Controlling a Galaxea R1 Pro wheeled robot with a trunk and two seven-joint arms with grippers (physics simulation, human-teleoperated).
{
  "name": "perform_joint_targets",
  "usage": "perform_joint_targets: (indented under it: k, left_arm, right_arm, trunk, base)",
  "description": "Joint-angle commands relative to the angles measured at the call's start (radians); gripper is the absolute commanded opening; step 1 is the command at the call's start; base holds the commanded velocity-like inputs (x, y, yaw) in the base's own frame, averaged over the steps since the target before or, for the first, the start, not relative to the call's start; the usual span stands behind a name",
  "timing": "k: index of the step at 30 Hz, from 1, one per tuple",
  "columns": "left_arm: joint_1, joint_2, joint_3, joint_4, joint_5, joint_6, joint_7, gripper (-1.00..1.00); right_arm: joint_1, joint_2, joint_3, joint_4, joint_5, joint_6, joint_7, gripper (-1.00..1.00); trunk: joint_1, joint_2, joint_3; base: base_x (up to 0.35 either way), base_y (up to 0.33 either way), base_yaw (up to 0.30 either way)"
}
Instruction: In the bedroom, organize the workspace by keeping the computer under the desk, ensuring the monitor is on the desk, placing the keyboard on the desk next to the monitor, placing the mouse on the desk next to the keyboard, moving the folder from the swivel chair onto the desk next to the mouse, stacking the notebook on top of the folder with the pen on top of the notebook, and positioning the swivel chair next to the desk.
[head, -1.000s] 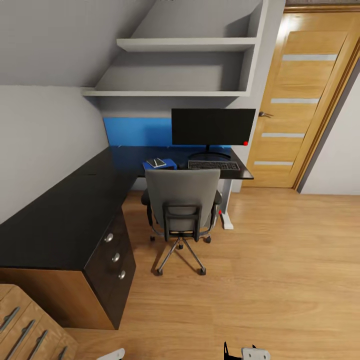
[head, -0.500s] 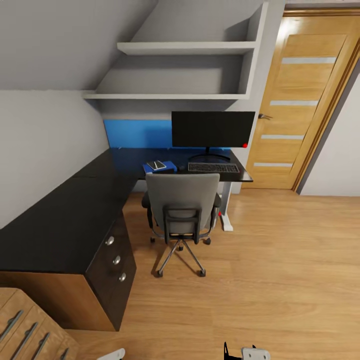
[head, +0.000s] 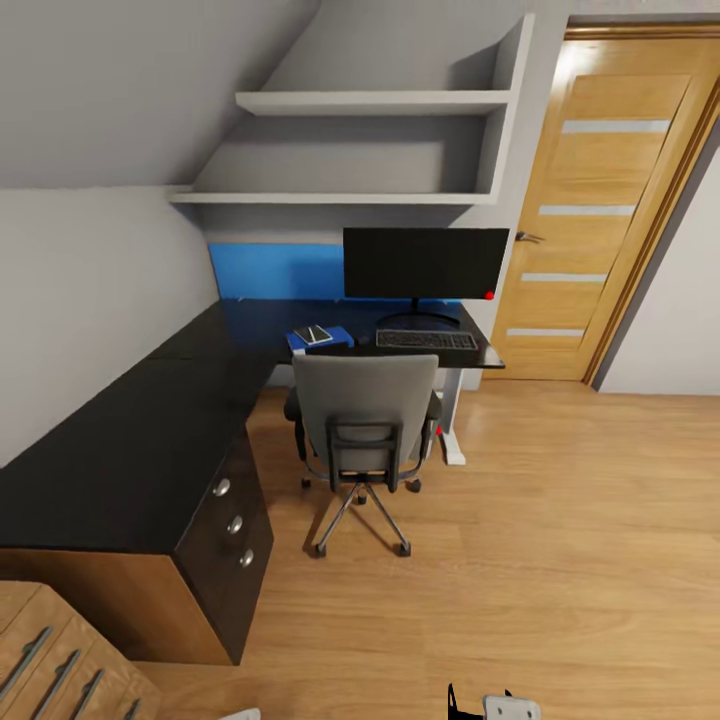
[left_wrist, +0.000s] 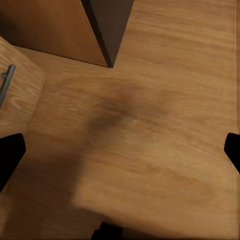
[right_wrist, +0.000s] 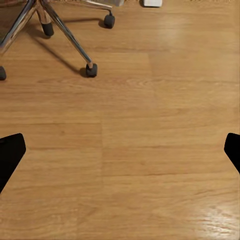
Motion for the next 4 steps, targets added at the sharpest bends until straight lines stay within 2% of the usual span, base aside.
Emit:
perform_joint_targets:
  k: [1,4]
  left_arm:
    - [0.000,0.000,-0.008,0.000,0.003,-0.001,0.004,1.00]
    - [0.000,-0.001,-0.009,0.000,0.003,0.001,0.000,1.00]
  right_arm:
    - [-0.001,0.001,0.008,0.002,0.002,-0.001,-0.009,1.00]
    - [-0.001,0.001,0.008,0.002,0.002,-0.001,-0.009,1.00]
  trunk:
    - [-0.004,0.007,0.002]
    - [-0.015,0.028,0.012]
  base:
    - [0.000,0.000,0.000]
    - [0.000,0.000,0.000]
